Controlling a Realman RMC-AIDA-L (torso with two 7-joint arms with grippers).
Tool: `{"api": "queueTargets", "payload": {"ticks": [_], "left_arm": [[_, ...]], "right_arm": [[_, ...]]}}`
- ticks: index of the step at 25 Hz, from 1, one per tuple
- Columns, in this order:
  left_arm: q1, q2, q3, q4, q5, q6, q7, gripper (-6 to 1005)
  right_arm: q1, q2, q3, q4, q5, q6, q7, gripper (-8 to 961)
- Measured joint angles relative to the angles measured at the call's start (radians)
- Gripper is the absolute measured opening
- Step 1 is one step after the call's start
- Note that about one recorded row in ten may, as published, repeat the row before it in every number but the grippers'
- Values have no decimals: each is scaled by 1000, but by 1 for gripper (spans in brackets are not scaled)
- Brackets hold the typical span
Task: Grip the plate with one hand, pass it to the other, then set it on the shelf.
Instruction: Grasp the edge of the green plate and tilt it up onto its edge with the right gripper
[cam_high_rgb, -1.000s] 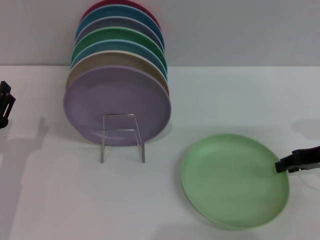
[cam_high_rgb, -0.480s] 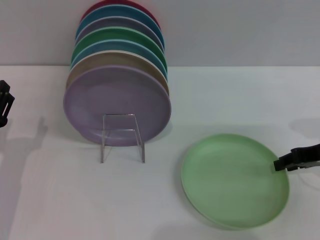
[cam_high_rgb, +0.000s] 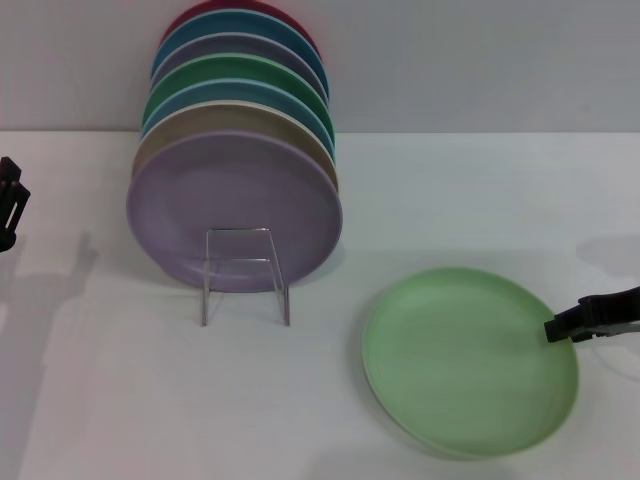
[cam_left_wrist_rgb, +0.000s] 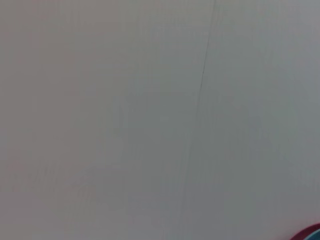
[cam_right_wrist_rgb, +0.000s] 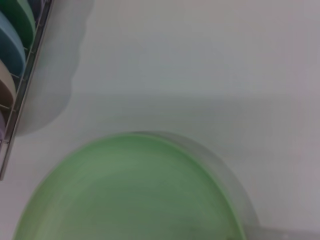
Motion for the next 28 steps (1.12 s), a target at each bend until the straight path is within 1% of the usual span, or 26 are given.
{"api": "queueTargets", "payload": {"ticks": [16, 23, 28], "left_arm": [[3, 0, 0, -3, 0, 0, 0, 843], [3, 0, 0, -3, 0, 0, 0, 843], [4, 0, 0, -3, 0, 0, 0, 843]], "right_arm": [[1, 0, 0, -2, -2, -1, -6, 334], [15, 2, 0, -28, -22, -8, -15, 318], [17, 2, -19, -33, -24, -17, -19, 307]]}}
